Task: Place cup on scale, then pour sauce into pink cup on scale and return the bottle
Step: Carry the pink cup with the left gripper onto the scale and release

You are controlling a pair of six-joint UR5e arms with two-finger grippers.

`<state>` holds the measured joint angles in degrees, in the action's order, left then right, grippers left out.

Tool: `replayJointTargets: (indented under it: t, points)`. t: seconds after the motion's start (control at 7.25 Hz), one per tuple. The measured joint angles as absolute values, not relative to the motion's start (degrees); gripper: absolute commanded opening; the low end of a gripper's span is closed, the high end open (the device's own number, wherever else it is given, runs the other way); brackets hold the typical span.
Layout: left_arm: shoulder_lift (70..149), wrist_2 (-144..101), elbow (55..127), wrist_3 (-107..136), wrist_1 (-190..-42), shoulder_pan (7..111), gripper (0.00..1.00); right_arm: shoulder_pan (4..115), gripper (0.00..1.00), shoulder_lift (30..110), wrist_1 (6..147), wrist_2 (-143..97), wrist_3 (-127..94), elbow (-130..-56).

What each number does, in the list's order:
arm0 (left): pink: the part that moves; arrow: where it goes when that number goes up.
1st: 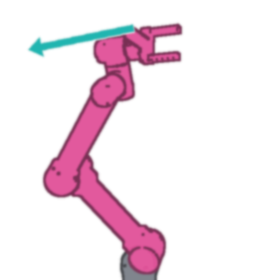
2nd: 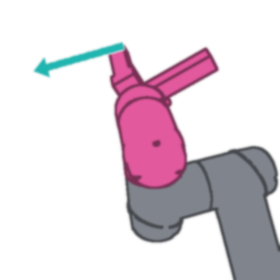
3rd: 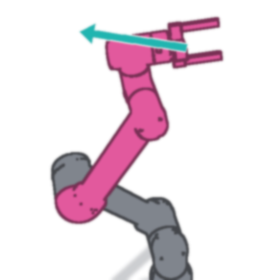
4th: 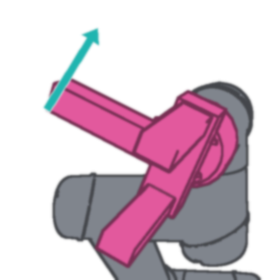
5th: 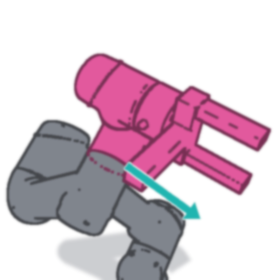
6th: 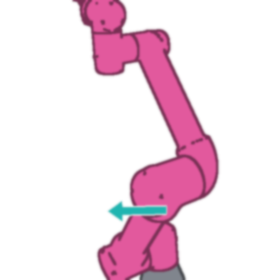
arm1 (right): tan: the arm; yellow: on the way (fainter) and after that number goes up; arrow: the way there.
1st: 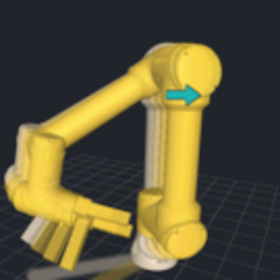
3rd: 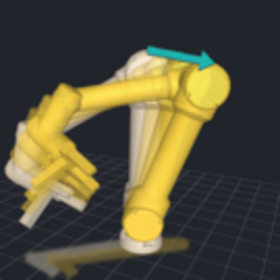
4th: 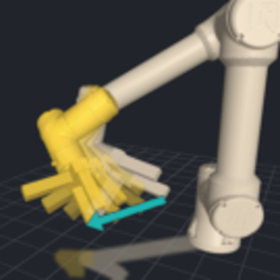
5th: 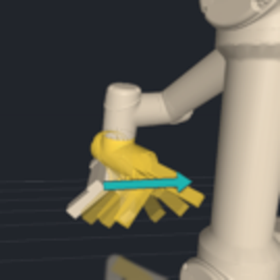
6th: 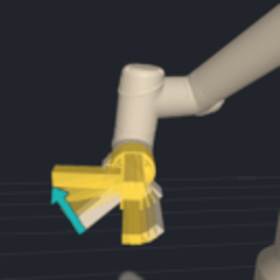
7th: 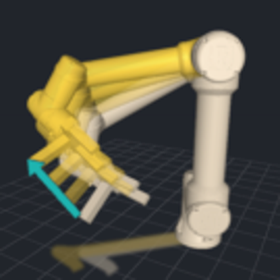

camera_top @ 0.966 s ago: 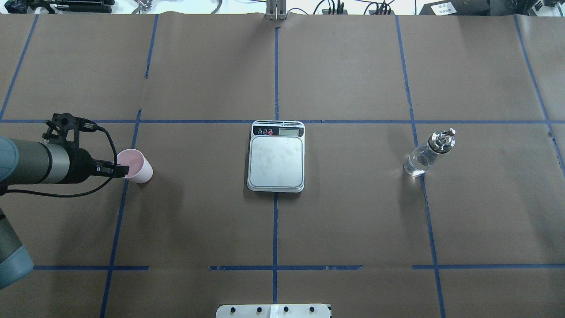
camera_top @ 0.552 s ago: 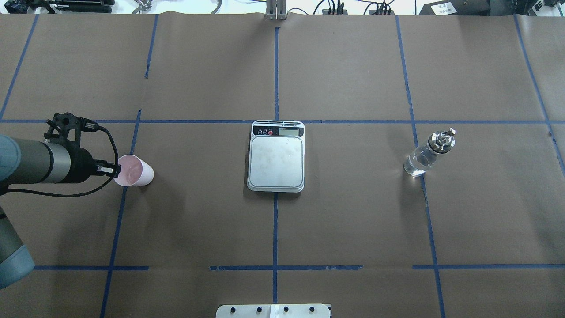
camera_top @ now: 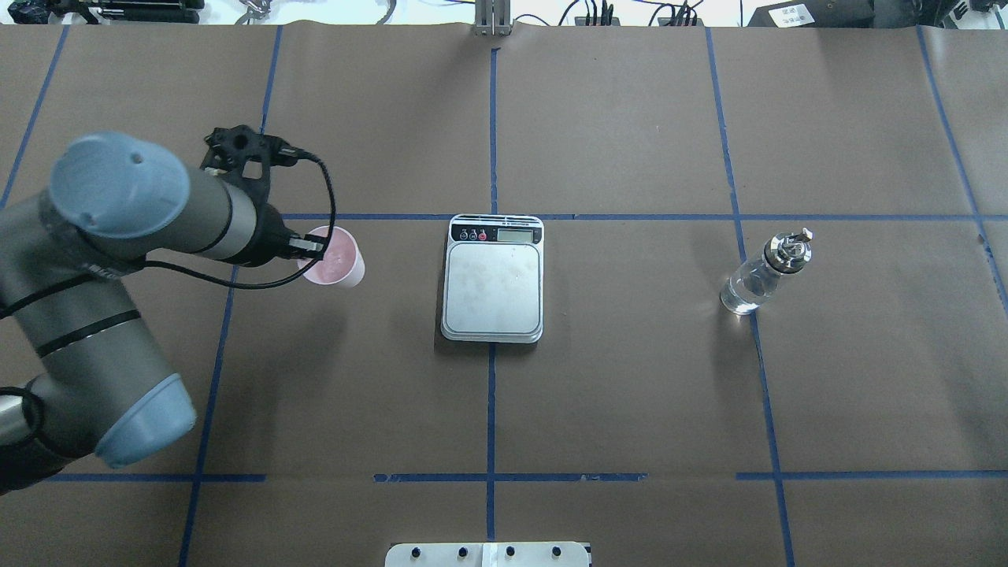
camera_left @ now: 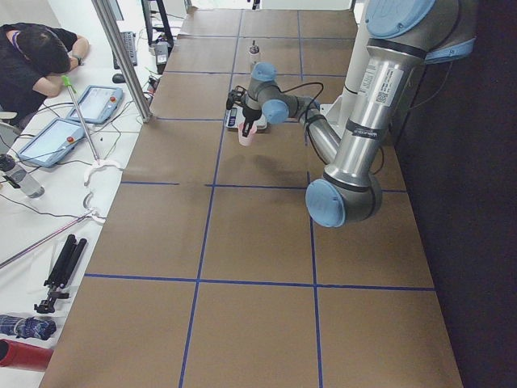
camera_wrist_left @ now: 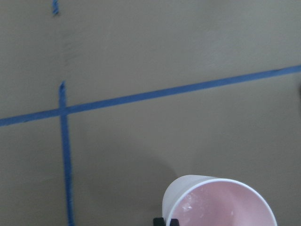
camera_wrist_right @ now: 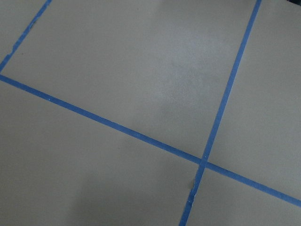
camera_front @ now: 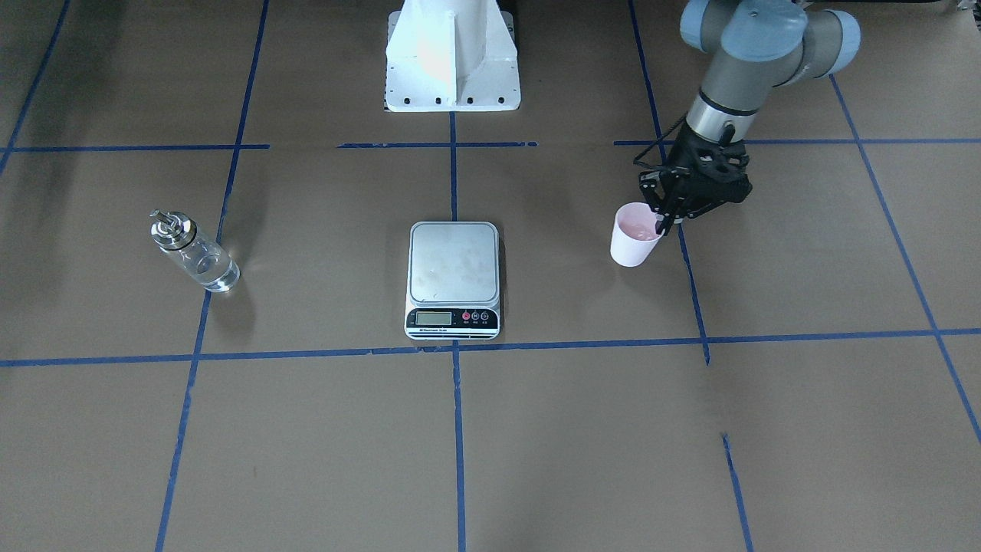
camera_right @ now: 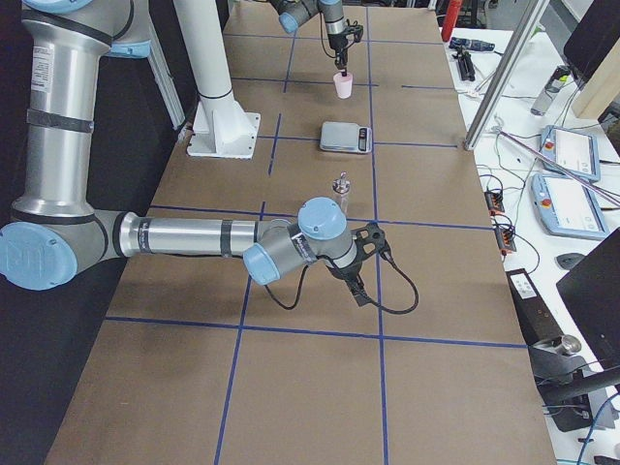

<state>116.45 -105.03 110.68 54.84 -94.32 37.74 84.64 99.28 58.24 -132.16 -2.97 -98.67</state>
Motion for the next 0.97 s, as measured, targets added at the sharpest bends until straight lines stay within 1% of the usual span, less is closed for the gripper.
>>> replayJointTargets:
  t: [0.28,0.41,0.55,0.83,0.97]
  points:
    - [130.3,-107.7,101.5,57.0,-89.9,36.6,0.0,84.6,1.0,99.4,56.9,-132.2,-3.1,-97.9]
    - [134.8,-108.1,96.9,58.1,-89.8,35.7,0.0,84.6,1.0,99.4,56.8,-132.2,-3.1,-97.8]
    - [137.1,-108.2,94.3,58.7,-89.8,34.9,0.0,84.6,1.0,99.4,56.7,-132.2,-3.2,-97.7]
    - [138.0,-108.2,92.8,58.9,-89.9,33.4,0.03,84.6,1.0,99.4,56.7,-132.2,-3.2,-97.7]
    - [137.9,-108.1,92.3,58.8,-90.3,32.9,0.07,84.6,1.0,99.4,56.7,-132.2,-3.2,-97.7]
